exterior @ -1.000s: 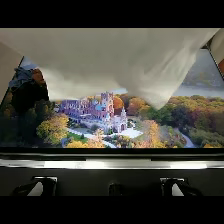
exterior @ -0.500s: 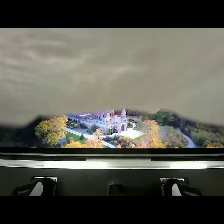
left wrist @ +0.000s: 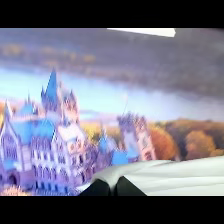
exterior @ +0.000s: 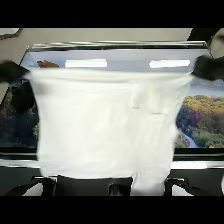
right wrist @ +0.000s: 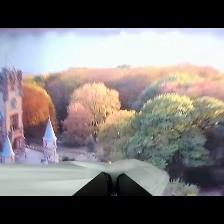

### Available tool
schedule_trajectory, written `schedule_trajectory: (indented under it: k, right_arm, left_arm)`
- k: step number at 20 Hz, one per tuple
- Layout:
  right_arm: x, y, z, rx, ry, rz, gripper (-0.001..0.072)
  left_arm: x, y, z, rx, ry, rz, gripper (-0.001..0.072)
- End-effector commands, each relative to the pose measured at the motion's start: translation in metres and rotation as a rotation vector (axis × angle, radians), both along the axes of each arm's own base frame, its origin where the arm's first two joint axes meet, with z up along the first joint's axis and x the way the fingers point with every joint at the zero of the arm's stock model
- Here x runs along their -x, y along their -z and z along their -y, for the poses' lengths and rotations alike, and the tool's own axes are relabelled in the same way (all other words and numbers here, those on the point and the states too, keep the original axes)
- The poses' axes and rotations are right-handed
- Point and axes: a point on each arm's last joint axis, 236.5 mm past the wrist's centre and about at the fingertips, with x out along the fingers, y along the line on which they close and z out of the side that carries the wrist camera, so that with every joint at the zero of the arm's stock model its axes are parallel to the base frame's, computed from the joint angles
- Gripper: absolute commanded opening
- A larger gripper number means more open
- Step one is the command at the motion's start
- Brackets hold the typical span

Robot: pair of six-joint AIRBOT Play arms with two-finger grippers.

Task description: Fold the shirts.

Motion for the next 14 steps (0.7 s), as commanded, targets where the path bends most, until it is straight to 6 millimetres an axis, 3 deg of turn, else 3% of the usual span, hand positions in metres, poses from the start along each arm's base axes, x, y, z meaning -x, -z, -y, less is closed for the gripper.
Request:
schedule_trajectory:
  k: [1, 2, 4, 7, 9, 11, 12, 14]
  right_arm:
    - [-0.042, 0.143, -0.034, -0.059, 0.006, -0.278, 0.0051]
    - [-0.057, 0.161, -0.04, -0.096, 0.038, -0.273, 0.0052]
    - [-0.082, 0.174, -0.047, -0.161, 0.079, -0.222, 0.0053]
    - [-0.093, 0.163, -0.03, -0.125, 0.093, -0.158, 0.0053]
    - [-0.064, 0.154, -0.018, -0.112, 0.063, -0.244, 0.0052]
    - [-0.01, 0.157, -0.013, -0.101, 0.029, -0.447, 0.0051]
    - [0.013, 0.164, -0.018, -0.094, 0.006, -0.538, 0.0051]
    - [0.038, 0.191, -0.032, -0.097, -0.015, -0.635, 0.0051]
  left_arm:
    - [-0.021, 0.151, 0.003, 0.035, -0.014, -0.29, 0.003]
    - [-0.03, 0.171, 0.003, 0.057, -0.024, -0.32, 0.003]
    - [-0.047, 0.199, 0.006, 0.104, -0.035, -0.365, 0.0031]
    - [-0.059, 0.212, 0.009, 0.117, -0.005, -0.378, 0.0031]
    - [-0.054, 0.202, 0.009, 0.082, 0.079, -0.362, 0.0031]
    - [-0.042, 0.2, 0.007, 0.087, 0.119, -0.406, 0.0031]
    - [-0.036, 0.205, 0.002, 0.073, 0.124, -0.434, 0.0031]
    - [-0.025, 0.223, -0.009, 0.026, 0.114, -0.506, 0.0031]
